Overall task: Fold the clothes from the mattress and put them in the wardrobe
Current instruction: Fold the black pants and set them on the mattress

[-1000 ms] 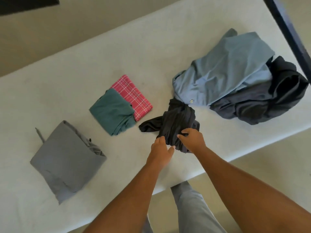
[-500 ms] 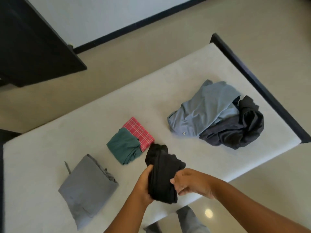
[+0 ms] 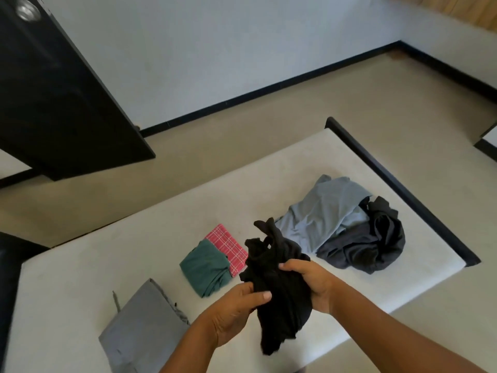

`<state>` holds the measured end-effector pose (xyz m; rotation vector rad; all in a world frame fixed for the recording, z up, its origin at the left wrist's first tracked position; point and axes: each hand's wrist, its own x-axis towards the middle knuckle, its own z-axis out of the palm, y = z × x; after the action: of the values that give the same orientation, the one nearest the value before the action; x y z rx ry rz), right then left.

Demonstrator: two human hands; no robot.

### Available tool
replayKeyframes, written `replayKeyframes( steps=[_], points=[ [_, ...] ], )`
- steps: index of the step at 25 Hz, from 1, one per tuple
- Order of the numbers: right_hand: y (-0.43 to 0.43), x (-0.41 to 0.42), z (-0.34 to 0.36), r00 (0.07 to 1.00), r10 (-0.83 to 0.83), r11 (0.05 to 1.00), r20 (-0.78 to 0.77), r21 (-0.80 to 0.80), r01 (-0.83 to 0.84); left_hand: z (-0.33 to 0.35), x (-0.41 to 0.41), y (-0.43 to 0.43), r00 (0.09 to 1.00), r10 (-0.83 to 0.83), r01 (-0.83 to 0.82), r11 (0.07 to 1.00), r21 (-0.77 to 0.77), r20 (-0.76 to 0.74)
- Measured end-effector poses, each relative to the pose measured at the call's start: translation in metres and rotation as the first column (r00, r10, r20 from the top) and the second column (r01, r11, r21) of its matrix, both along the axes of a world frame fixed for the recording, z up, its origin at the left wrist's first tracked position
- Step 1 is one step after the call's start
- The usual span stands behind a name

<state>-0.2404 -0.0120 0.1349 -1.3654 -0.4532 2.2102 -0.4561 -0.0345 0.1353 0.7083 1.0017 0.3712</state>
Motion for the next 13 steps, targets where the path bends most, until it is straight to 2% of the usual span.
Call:
replayKeyframes(
  steps=[3, 5, 8, 9, 11, 13],
  points=[
    [0.003, -0.004, 0.009, 0.991, -0.119, 0.989, -0.061, 0.082, 0.124, 0.010, 0.003, 0.001, 0.982, 0.186, -0.187, 0.981, 0.046, 0.021],
    [0.006, -0.002, 0.016, 0.971, -0.190, 0.968, -0.143, 0.135, 0.210, 0.013, 0.002, 0.003, 0.956, 0.291, -0.291, 0.957, 0.015, 0.026],
    [0.014, 0.013, 0.029, 0.944, -0.267, 0.946, -0.193, 0.135, 0.296, 0.020, -0.004, 0.007, 0.919, 0.386, -0.385, 0.922, -0.035, 0.077],
    [0.015, 0.019, 0.030, 0.943, -0.287, 0.941, -0.168, 0.134, 0.311, 0.025, -0.005, 0.009, 0.914, 0.395, -0.392, 0.919, -0.048, 0.092],
    [0.016, 0.026, 0.027, 0.976, -0.217, 0.956, 0.021, 0.207, 0.208, 0.034, -0.006, 0.014, 0.912, 0.396, -0.392, 0.918, -0.055, 0.110],
    [0.016, 0.030, 0.023, 0.941, -0.041, 0.957, 0.337, 0.284, -0.060, 0.042, -0.005, 0.018, 0.924, 0.364, -0.364, 0.931, -0.022, 0.113]
  ],
)
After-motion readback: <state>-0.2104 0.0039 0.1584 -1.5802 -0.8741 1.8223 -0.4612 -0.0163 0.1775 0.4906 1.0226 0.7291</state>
